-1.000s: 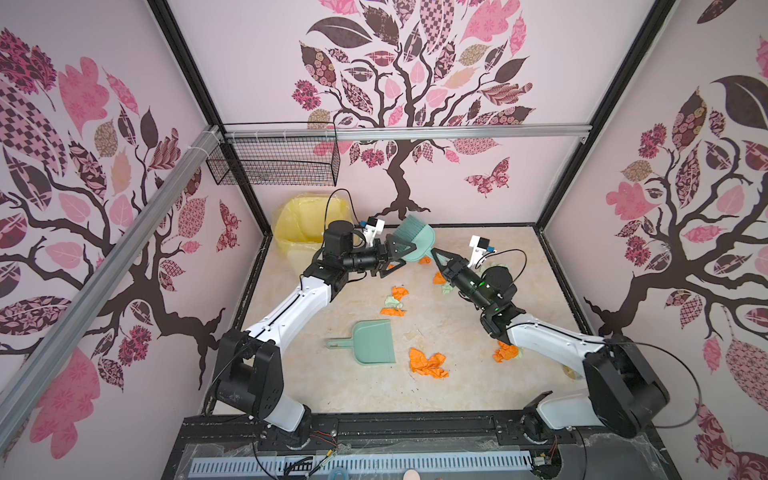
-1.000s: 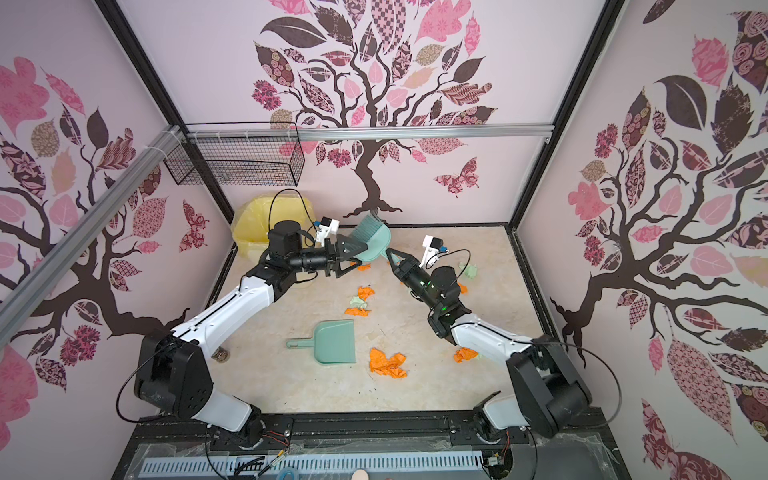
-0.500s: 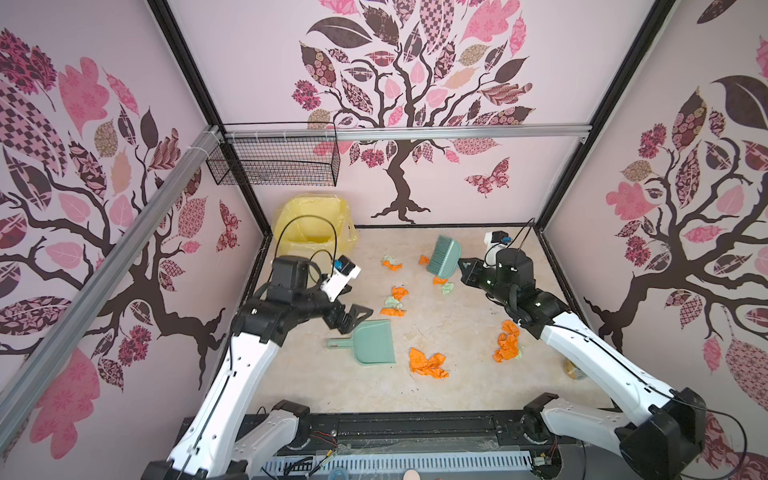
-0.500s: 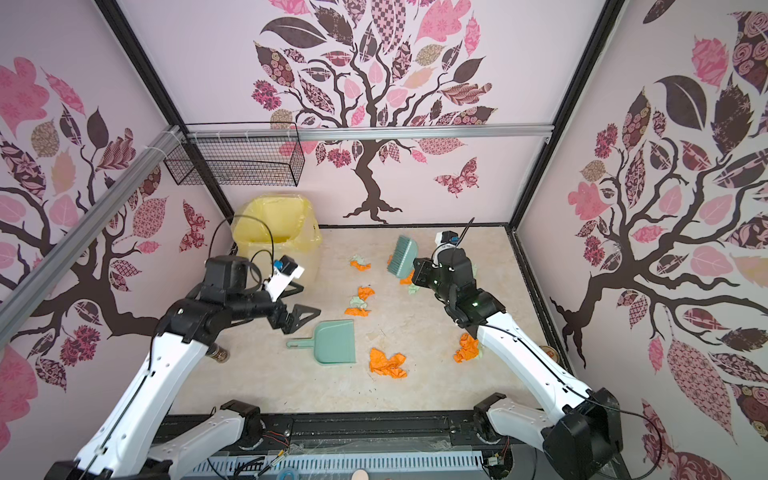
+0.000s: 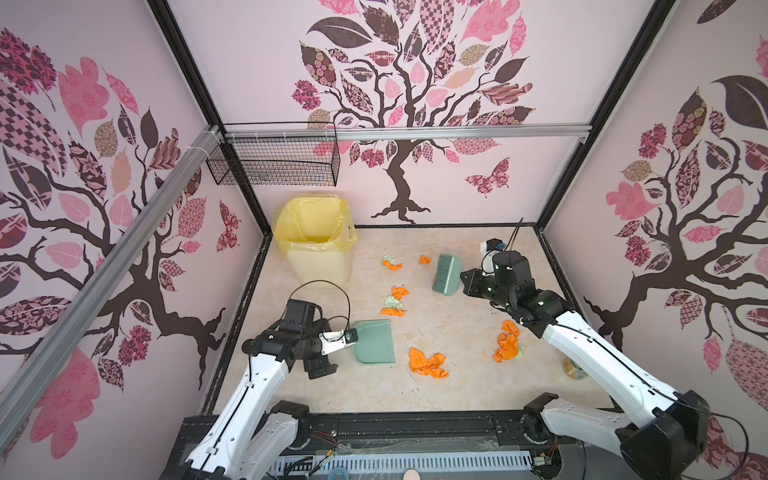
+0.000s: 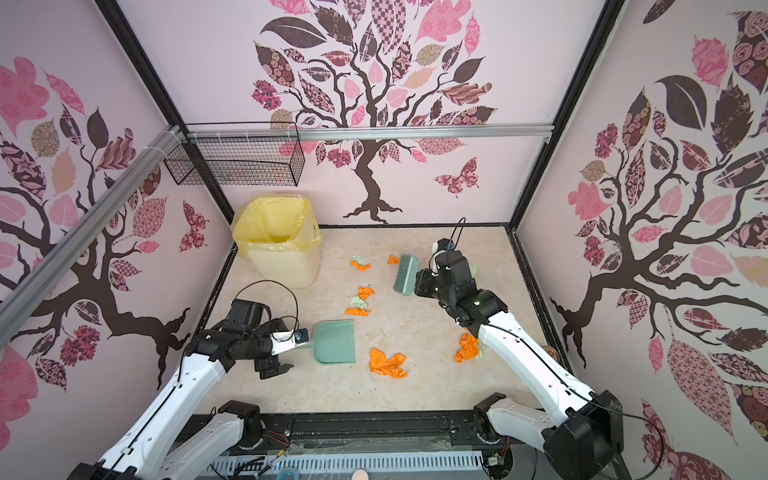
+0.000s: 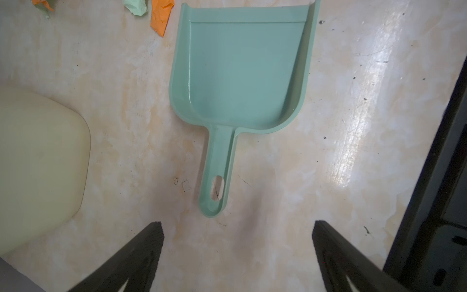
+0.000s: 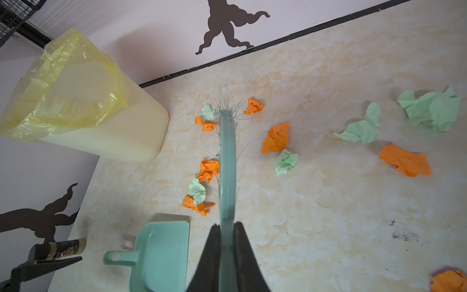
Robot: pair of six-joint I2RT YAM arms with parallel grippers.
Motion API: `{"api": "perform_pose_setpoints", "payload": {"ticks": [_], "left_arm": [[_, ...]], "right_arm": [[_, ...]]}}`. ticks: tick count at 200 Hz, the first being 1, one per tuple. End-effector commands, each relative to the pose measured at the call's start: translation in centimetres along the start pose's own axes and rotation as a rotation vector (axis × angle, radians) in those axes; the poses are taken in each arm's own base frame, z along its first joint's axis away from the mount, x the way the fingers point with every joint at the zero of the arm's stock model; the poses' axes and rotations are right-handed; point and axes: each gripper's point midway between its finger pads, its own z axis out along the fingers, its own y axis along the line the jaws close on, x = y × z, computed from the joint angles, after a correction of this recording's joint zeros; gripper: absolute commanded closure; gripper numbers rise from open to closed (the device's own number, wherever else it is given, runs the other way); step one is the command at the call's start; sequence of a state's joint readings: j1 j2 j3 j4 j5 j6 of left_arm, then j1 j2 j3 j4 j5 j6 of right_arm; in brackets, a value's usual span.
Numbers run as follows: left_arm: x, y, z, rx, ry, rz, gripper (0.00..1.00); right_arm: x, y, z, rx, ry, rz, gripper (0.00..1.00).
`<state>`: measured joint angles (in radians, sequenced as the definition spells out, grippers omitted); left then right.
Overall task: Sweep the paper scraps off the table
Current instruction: 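Release the brush with the left gripper and move it to the dustpan handle, then grasp the green dustpan handle with the left gripper while the right holds the brush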
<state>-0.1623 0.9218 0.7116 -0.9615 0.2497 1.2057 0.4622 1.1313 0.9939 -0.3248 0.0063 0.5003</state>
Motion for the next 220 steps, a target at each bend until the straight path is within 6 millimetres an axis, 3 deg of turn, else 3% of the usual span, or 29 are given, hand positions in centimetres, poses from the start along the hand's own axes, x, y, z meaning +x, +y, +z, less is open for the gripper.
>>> {"api": "perform_pose_setpoints", "payload": {"ticks": [1,37,67,125,180,220], "left_arm": [[-0.7,0.3,-0.2,0.023,-0.063,0.114,0.04],[-0.8,0.6,1.4,0.027,-0.093,0.117,0.03],[-0.3,2.7,3.1,-0.039,-0.069,0.084,0.03],[-0.3,3.0,4.6,0.024,-0.075,0.067,0.05],[-0.1,2.1,6.5,0.091,-0.089,0.041,0.12],[-0.8,1.2,6.7,0.125,-0.153,0.023,0.17]], "right_arm": [[-0.5,0.3,-1.4,-0.023,-0.031,0.011,1.0],[-0.2,0.0,-1.3,-0.012,-0.025,0.009,1.0],[-0.4,0.3,-0.9,-0.025,-0.023,0.017,1.0],[-0.5,0.5,-0.3,-0.034,-0.022,0.02,1.0],[0.1,0.0,-0.1,-0.019,-0.014,0.018,1.0],[0.0,0.2,0.0,-0.023,-0.013,0.014,1.0]]}}
